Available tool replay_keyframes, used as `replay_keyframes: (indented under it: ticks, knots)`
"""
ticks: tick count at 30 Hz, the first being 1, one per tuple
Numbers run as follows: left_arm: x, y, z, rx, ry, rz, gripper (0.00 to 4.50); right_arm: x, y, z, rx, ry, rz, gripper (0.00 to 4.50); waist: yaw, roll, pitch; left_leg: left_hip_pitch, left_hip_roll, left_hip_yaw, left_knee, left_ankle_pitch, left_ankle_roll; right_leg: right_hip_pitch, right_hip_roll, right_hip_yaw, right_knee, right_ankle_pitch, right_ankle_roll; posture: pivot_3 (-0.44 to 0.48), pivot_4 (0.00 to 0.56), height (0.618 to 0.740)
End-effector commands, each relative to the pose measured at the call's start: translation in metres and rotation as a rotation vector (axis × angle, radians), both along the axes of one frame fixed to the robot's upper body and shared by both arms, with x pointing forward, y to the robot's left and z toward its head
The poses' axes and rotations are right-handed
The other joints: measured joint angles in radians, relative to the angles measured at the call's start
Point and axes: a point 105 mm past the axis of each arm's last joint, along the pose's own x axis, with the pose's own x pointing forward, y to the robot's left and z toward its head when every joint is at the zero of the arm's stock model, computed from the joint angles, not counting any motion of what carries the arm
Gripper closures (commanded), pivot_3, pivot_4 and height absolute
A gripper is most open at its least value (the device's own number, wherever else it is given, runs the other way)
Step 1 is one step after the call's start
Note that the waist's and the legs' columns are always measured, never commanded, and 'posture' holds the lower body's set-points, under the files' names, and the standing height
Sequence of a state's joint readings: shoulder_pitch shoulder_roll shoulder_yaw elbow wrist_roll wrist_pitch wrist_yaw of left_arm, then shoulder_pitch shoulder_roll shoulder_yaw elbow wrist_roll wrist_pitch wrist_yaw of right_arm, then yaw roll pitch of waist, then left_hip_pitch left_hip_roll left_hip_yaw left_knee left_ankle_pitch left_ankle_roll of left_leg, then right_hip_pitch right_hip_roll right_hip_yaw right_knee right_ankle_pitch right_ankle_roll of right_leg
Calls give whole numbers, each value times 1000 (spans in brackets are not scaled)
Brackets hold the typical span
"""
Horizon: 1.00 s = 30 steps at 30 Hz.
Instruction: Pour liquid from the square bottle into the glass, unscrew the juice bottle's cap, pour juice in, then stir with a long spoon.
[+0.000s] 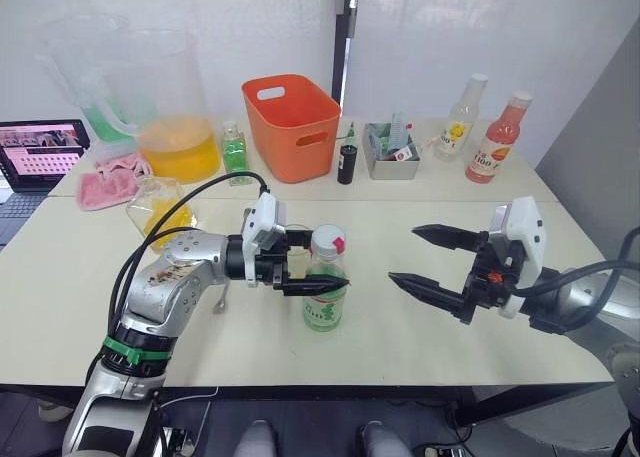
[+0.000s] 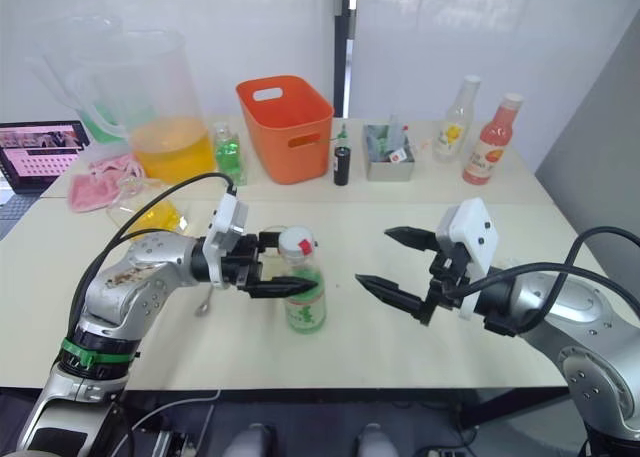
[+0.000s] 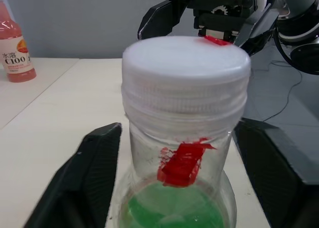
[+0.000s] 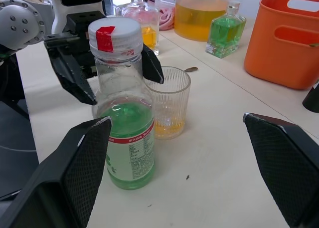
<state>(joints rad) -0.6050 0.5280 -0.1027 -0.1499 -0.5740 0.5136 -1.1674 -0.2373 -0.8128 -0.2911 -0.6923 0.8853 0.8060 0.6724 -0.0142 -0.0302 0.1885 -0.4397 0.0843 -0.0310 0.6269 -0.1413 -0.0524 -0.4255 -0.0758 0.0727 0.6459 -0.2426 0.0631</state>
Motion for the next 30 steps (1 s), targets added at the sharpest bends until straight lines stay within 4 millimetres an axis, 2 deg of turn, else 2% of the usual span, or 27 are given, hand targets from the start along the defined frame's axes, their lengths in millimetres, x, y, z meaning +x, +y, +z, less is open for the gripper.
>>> replay_keyframes:
  ticks: [1,3,4,13,17,24,30]
  knots:
    - [-4,-8,15,-15,-53,-20,2126,0,1,11,0,-58,6,0,0,0,0,0,0,0,0,0,0,0,0,0,0,0,0,0,150,703]
    - [-2,-9,17,-22,-47,-18,2787,0,3,12,-1,-59,13,0,0,0,0,0,0,0,0,0,0,0,0,0,0,0,0,0,150,703]
    - [-2,-10,18,-26,-42,-18,2973,-1,4,12,-1,-59,16,0,0,0,0,0,0,0,0,0,0,0,0,0,0,0,0,0,150,703]
    - [-5,-6,12,-8,-41,-28,2998,-4,22,22,33,-69,92,0,-1,0,0,0,0,0,0,0,0,0,0,0,0,2,4,0,150,703]
    - [-8,-5,7,4,-42,-40,2999,-3,42,37,105,-42,160,0,-6,0,0,0,0,0,0,0,0,0,0,0,0,2,3,0,150,703]
    - [-14,-6,-6,14,-22,-55,3000,7,70,36,54,-61,171,0,-3,0,0,0,0,0,-1,0,0,0,0,0,-1,2,3,0,150,703]
    - [-15,-3,-11,20,-21,-54,3000,15,80,29,38,-49,136,0,-1,0,0,0,0,0,-1,0,0,0,0,0,-1,2,2,0,150,703]
